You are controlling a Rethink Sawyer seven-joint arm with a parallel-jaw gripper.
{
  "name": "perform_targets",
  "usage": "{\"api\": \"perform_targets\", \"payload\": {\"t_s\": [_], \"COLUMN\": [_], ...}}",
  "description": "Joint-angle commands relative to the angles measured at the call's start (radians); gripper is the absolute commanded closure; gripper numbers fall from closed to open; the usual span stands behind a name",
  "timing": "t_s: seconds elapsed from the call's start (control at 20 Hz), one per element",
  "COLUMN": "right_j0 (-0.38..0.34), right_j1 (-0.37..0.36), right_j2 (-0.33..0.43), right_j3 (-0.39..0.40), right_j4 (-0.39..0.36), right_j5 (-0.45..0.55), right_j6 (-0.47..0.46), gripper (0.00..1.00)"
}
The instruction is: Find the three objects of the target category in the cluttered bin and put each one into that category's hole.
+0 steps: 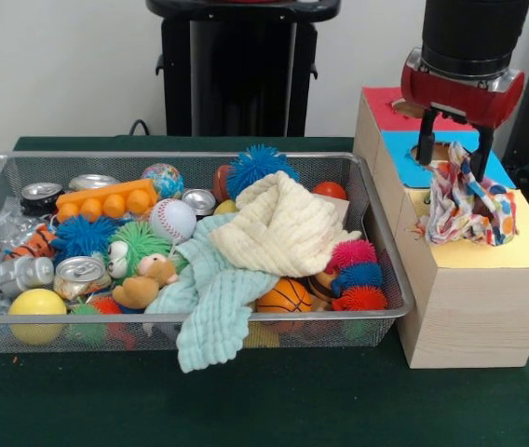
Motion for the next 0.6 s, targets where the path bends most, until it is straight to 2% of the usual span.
{"api": "perform_targets", "payload": {"t_s": [0.05,0.6], "right_j0": [-0.034,-0.058], "right_j1": [0.028,0.007], "right_j2": [0.028,0.054], "right_j3": [0.048,0.043], "right_j4": [-0.05,-0.044], "right_j5": [0.111,0.183], "right_j6": [0.124,0.118], "gripper": [0.0,0.0]}}
